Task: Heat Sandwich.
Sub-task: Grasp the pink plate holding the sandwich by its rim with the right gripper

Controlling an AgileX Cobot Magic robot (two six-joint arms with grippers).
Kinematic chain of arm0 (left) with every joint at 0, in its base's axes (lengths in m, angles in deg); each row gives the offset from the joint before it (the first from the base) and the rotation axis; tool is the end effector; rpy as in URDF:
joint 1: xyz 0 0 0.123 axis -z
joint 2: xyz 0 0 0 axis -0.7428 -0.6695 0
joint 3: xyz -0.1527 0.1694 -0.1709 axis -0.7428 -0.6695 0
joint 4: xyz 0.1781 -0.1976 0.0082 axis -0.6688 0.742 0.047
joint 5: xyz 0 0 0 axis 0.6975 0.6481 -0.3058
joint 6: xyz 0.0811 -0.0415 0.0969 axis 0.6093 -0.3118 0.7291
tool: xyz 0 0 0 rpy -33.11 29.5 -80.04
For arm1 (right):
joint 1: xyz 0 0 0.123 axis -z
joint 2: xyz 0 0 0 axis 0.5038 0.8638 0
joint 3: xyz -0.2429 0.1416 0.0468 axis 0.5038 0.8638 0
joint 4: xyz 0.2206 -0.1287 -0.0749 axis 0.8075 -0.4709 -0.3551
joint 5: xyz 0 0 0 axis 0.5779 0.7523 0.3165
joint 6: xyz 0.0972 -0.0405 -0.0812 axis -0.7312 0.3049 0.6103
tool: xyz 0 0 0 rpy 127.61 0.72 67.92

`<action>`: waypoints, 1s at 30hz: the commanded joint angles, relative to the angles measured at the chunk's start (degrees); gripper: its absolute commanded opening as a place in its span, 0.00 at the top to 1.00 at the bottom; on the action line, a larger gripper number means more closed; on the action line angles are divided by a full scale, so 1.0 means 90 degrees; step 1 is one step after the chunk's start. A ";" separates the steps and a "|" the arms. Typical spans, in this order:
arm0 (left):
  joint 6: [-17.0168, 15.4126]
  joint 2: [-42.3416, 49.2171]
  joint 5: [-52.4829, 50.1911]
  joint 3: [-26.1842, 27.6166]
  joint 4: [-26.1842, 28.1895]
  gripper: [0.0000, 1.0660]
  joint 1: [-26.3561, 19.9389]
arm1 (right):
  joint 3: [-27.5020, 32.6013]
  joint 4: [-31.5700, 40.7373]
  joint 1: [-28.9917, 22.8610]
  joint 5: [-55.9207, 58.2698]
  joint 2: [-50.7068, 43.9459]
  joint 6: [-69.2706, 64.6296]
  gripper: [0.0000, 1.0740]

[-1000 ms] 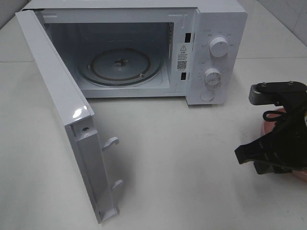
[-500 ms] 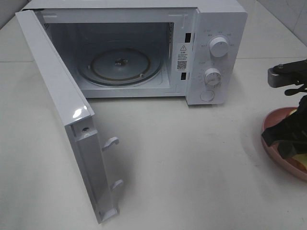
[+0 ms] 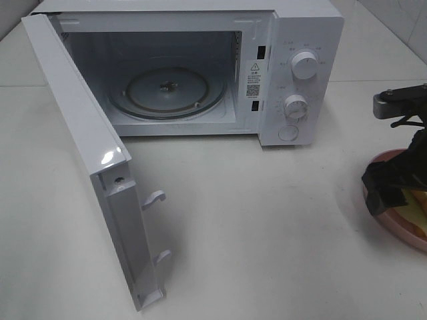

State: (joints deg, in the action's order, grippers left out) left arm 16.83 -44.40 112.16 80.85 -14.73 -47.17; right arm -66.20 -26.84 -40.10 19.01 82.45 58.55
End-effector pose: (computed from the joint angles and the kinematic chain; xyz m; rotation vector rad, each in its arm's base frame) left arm 0.0463 -0.0068 0.2677 0.0047 2.0174 -0.0802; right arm 0.2681 0.0365 0.1371 -0.1965 2.8476 -0.0657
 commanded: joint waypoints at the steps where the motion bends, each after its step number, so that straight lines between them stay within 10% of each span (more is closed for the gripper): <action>1: 0.0006 0.0185 -0.0013 -0.0013 0.0013 0.05 -0.0019 | -0.0204 0.0006 0.0032 -0.0070 0.0286 0.0127 0.18; 30: 0.0006 0.0185 -0.0013 -0.0013 0.0013 0.05 -0.0019 | -0.0688 0.0121 0.0025 -0.1063 0.2190 0.0255 0.24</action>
State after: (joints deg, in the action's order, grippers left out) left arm 16.83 -44.40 112.16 80.85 -14.73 -47.17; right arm -72.15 -25.40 -40.10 10.59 100.96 60.33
